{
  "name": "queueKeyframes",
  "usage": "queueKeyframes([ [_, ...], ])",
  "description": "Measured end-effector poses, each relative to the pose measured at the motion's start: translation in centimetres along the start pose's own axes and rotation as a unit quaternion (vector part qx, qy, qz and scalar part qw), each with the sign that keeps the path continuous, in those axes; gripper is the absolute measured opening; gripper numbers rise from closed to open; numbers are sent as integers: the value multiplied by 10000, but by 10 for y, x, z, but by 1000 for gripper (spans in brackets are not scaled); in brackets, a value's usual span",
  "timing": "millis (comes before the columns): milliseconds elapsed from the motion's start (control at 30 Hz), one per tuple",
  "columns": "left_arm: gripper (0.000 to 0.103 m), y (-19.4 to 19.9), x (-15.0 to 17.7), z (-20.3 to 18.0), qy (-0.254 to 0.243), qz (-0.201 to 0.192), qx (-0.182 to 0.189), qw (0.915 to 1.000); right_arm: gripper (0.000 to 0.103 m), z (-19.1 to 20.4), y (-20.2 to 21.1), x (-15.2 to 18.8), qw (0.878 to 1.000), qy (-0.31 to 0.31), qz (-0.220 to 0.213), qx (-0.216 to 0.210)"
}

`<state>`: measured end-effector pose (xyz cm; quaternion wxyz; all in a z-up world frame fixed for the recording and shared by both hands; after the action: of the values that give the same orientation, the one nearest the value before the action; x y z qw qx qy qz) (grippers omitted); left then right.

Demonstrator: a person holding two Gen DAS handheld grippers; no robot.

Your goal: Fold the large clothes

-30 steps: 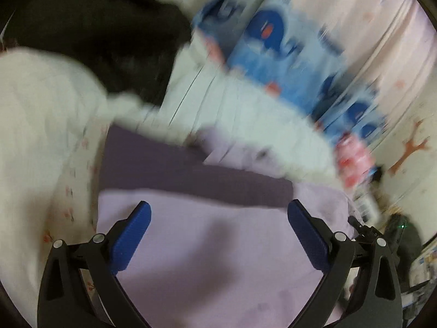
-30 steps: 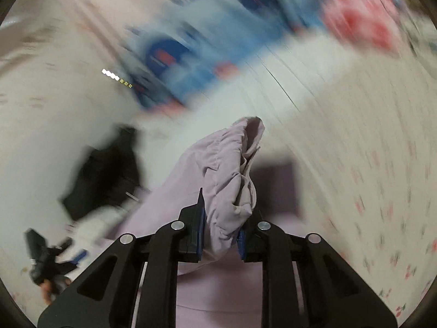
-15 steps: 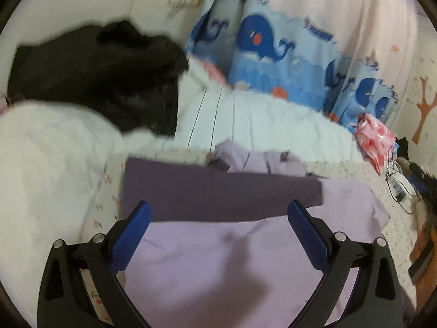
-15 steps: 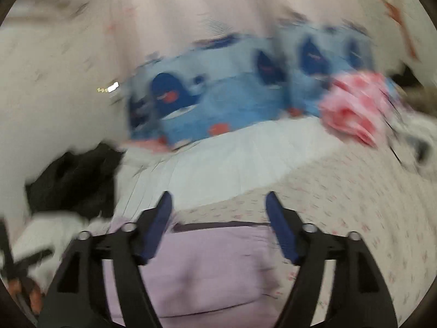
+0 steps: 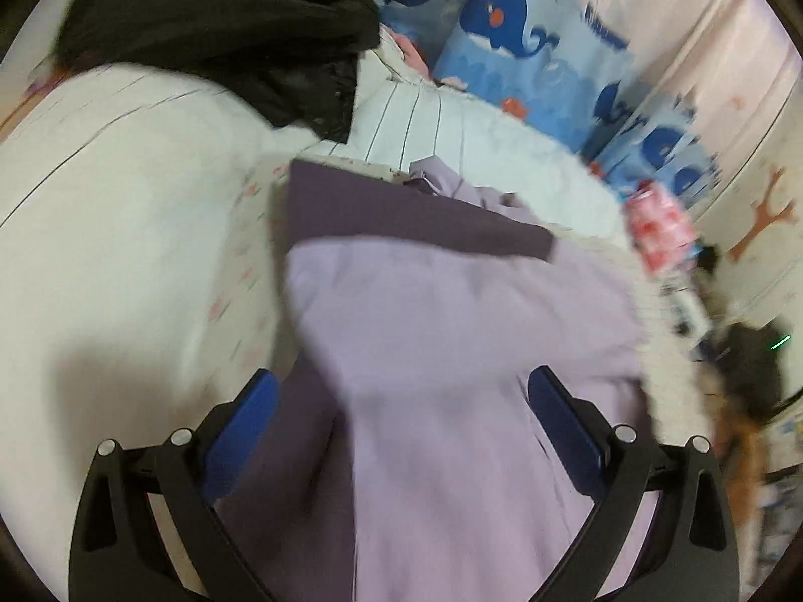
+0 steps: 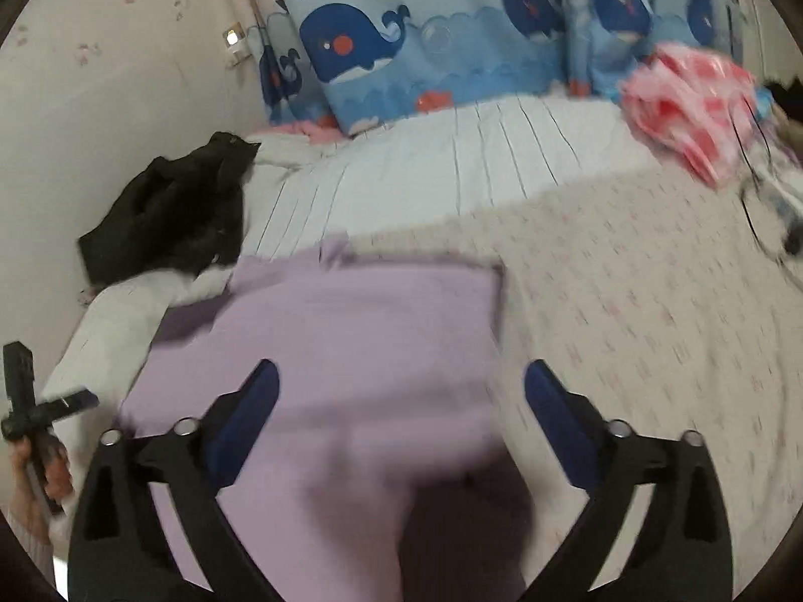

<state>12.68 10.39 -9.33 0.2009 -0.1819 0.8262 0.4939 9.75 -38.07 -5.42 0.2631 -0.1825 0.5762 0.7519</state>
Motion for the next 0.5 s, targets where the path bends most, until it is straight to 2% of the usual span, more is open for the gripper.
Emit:
queueKeyframes([
  [100,96,50,54,15,333,176,338,9987,96,-43,21,78,9948,-531,747,-443],
  [133,96,63,74,21,408,236,353,9983,96,-53,27,96,9917,-719,904,-563],
  [233,96,90,127,29,539,362,325,9974,96,-65,51,160,9759,-1203,1229,-1345],
  [333,96,106,179,31,794,483,556,9941,96,-57,70,203,9618,-1346,1474,-1874],
  [400,96,109,211,36,938,575,579,9922,96,-44,80,227,9565,-1217,1640,-2083],
  [467,96,109,242,42,1160,710,671,9884,96,-27,83,238,9521,-1089,1724,-2280],
  [500,96,108,252,45,1260,759,718,9865,96,-16,89,245,9453,-1065,1780,-2518],
])
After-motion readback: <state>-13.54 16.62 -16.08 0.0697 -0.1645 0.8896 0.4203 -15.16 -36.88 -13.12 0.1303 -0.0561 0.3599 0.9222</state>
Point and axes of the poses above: each gripper's, at about its wrist camera, not at the fingertips, and y roughly against the way its jaws point, z to its left, x to its underside, the point moved 9 cm from there along -y, roughly the way its jaws point, and after that the axes turned 4 degrees about z, right-handed, at the moved point
